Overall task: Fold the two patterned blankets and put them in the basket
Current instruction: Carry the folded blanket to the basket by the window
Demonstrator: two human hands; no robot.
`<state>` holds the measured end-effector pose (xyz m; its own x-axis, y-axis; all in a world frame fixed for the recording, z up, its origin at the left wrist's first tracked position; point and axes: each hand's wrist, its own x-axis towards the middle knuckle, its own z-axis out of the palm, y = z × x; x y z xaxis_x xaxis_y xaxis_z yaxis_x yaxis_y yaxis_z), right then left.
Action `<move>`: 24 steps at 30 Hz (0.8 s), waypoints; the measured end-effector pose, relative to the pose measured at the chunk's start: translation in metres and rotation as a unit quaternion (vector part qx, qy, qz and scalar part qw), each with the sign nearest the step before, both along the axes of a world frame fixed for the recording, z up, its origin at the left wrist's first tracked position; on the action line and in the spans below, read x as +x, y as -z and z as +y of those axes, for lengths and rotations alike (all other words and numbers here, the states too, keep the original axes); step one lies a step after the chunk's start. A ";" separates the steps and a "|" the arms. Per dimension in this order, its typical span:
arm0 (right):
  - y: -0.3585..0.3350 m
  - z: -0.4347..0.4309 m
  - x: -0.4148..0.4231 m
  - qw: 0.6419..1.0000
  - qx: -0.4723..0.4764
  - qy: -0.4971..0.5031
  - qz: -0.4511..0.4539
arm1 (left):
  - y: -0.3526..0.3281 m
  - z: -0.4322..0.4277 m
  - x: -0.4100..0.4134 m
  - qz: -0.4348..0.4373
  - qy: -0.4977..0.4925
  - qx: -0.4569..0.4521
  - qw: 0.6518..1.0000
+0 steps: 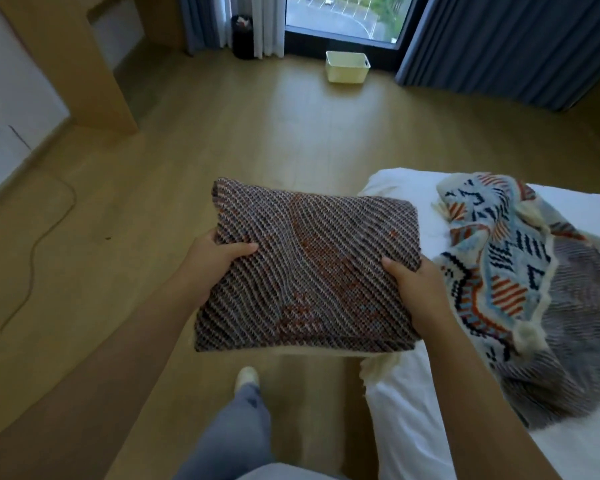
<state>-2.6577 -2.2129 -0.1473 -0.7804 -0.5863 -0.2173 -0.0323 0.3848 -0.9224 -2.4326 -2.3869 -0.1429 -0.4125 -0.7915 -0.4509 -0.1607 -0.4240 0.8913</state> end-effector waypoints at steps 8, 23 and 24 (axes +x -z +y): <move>-0.016 -0.152 -0.109 0.998 0.006 0.070 -0.003 | -0.010 -0.182 -0.133 -0.005 0.050 0.022 0.999; -0.012 -0.409 -0.422 0.997 -0.009 0.073 -0.025 | -0.012 -0.437 -0.443 0.013 0.050 0.039 0.998; -0.013 -0.425 -0.439 0.997 -0.010 0.070 -0.024 | -0.012 -0.452 -0.458 0.012 0.046 0.039 0.998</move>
